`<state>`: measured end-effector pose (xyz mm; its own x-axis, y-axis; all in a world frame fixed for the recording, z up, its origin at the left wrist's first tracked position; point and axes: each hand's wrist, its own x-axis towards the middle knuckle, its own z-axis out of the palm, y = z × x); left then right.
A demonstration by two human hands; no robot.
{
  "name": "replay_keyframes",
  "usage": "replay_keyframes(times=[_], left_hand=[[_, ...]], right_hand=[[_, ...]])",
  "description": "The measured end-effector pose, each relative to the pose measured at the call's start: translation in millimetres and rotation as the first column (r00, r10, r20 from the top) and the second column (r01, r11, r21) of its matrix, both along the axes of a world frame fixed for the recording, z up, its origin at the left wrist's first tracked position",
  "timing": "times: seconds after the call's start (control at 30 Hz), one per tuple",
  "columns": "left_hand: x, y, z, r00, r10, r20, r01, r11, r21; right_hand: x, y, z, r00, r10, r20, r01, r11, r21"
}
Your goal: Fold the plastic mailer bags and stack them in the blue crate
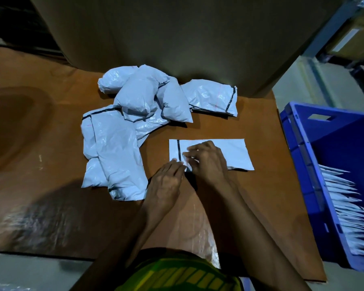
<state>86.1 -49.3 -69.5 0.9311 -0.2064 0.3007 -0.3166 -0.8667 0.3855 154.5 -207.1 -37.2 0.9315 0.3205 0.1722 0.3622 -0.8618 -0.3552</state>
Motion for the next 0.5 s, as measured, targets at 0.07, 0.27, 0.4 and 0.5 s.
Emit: replay_keyframes(times=[0.07,0.27,0.4,0.5], left_hand=[[-2,1,0,1.000,-0.025,0.004,0.025,1.000,0.011],[18,2,13,0.999,0.029,-0.016,-0.030,0.998,-0.053],[32,8,12,0.995,0.066,-0.070,-0.059,0.992,0.108],[42,12,17,0.995,0.079,-0.053,-0.070,0.986,0.152]], right_hand=[[6,1,-2,1.000,0.016,-0.012,-0.016,1.000,-0.004],[36,10,7,0.997,0.075,-0.028,-0.075,0.997,0.003],[40,-4,-1,0.981,0.167,-0.093,-0.164,0.986,0.041],[34,-21,5,0.991,0.109,-0.080,-0.103,0.992,0.076]])
